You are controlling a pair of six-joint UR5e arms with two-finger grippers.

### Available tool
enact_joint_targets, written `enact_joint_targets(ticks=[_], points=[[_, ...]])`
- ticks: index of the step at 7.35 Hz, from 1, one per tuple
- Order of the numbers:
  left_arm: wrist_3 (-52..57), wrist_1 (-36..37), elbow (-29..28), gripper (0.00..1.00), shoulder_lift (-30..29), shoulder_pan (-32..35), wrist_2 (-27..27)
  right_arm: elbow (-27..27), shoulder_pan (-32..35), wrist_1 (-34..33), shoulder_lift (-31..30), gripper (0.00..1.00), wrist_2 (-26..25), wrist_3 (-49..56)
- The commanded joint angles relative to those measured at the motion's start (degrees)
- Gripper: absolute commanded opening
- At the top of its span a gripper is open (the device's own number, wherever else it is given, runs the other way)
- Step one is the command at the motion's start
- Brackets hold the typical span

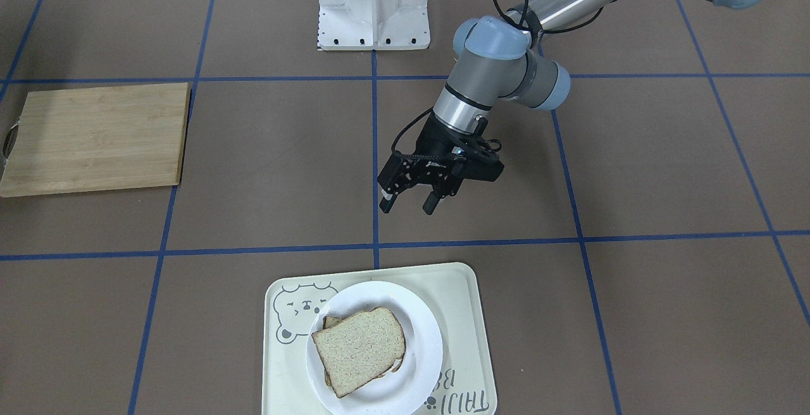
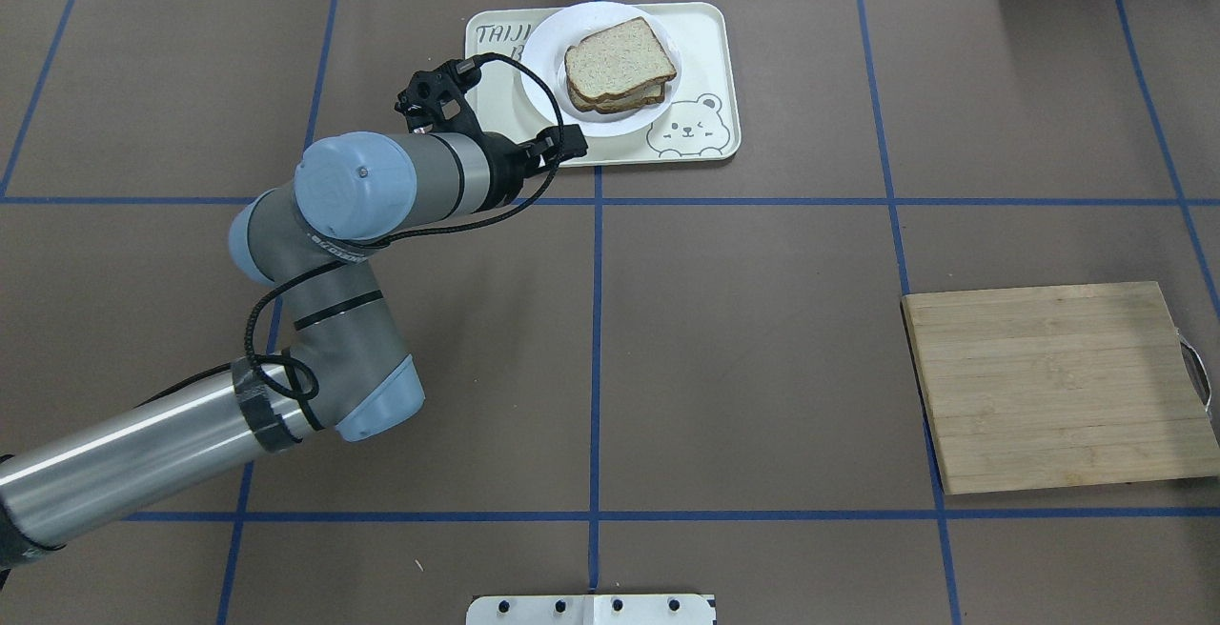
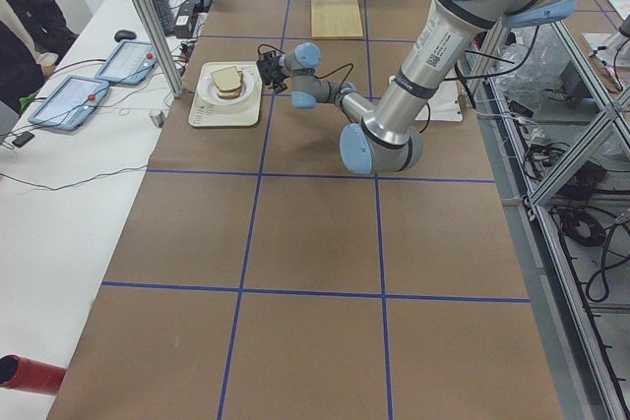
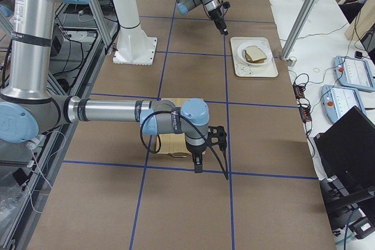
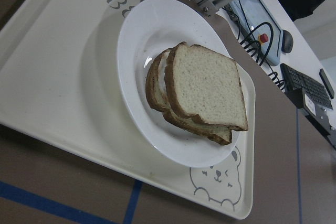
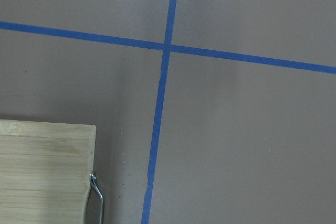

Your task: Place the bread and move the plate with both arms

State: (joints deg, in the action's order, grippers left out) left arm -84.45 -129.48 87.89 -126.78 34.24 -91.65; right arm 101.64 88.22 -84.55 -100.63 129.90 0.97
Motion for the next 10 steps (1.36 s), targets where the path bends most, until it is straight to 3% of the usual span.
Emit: enact_joint_targets(ticks=[1, 3, 5, 7, 10], points=[[20.03, 21.1, 14.53, 0.98, 5.81, 4.49, -5.44, -0.04, 0.02, 0.0, 0.0, 1.0, 0.0, 0.0], [39.79, 36.25, 22.65, 0.98, 10.83, 12.04, -10.1, -0.04, 0.02, 0.09, 0.09, 1.0, 0.0, 0.0], [63.23, 46.64, 22.76, 0.98, 13.64, 25.63, -22.46, -0.04, 0.02, 0.09, 0.09, 1.0, 0.0, 0.0], [79.36, 48.62, 20.84, 0.98, 20.92, 37.16, -29.69, -0.13, 0.02, 0.09, 0.09, 1.0, -0.09, 0.0], [101.8, 47.66, 10.84, 0.98, 31.29, 52.64, -40.16, -0.13, 0.02, 0.09, 0.0, 1.0, -0.09, 0.0]])
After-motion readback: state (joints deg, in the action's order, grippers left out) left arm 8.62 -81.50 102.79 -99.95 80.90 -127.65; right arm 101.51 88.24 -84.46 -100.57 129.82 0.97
